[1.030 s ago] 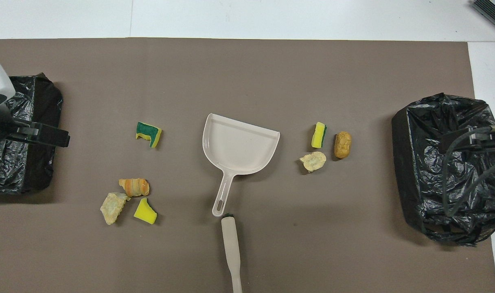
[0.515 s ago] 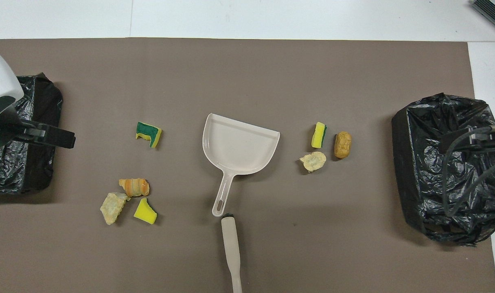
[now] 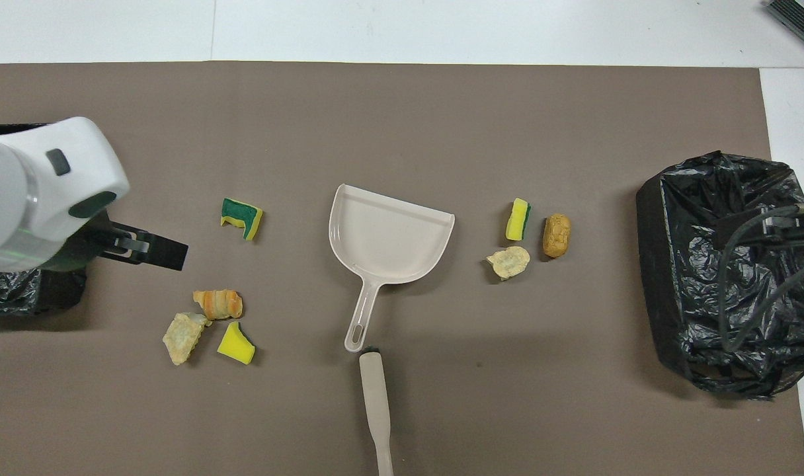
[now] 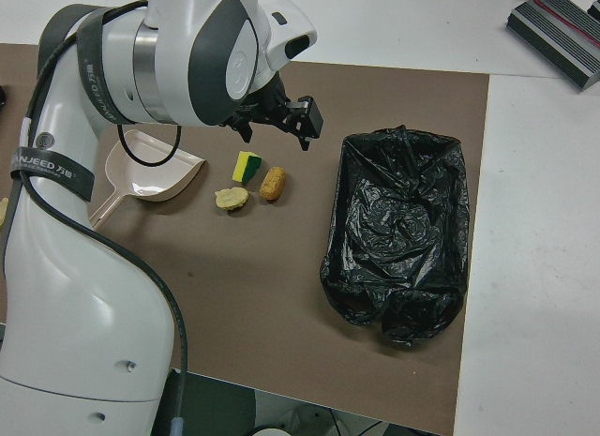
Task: Sweep and dump trash in bin
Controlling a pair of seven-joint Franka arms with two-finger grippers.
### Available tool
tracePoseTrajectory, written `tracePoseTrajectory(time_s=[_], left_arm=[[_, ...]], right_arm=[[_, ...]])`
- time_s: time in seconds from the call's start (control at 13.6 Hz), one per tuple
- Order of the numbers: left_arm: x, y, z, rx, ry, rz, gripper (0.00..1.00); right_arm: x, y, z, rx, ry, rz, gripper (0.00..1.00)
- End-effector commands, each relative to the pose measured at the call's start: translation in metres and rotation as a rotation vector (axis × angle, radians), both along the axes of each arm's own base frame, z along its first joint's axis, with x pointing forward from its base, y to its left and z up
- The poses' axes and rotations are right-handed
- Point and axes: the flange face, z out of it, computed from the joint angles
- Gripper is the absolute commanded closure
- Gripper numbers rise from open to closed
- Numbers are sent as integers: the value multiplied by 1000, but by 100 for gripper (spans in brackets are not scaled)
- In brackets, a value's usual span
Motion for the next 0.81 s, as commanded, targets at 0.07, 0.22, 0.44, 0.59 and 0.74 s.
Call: tracePoseTrajectory(time_s=[0.07, 0.22, 0.44, 0.59, 0.74], left_arm=[[-58, -26, -24, -67, 36, -1, 0], [-91, -73, -39, -55, 58, 13, 0], [-136, -124, -69, -42, 56, 55, 0], [-171, -158, -101, -32, 57, 99, 0], [-202, -180, -137, -9, 73, 67, 0]], right_arm=[[-4, -1, 0, 15, -15, -15, 0], [-4, -1, 0, 15, -15, -15, 0], [-4, -1, 0, 15, -15, -15, 0], [-4, -1, 1, 15, -17, -15, 0], [-4, -1, 1, 15, -17, -15, 0]])
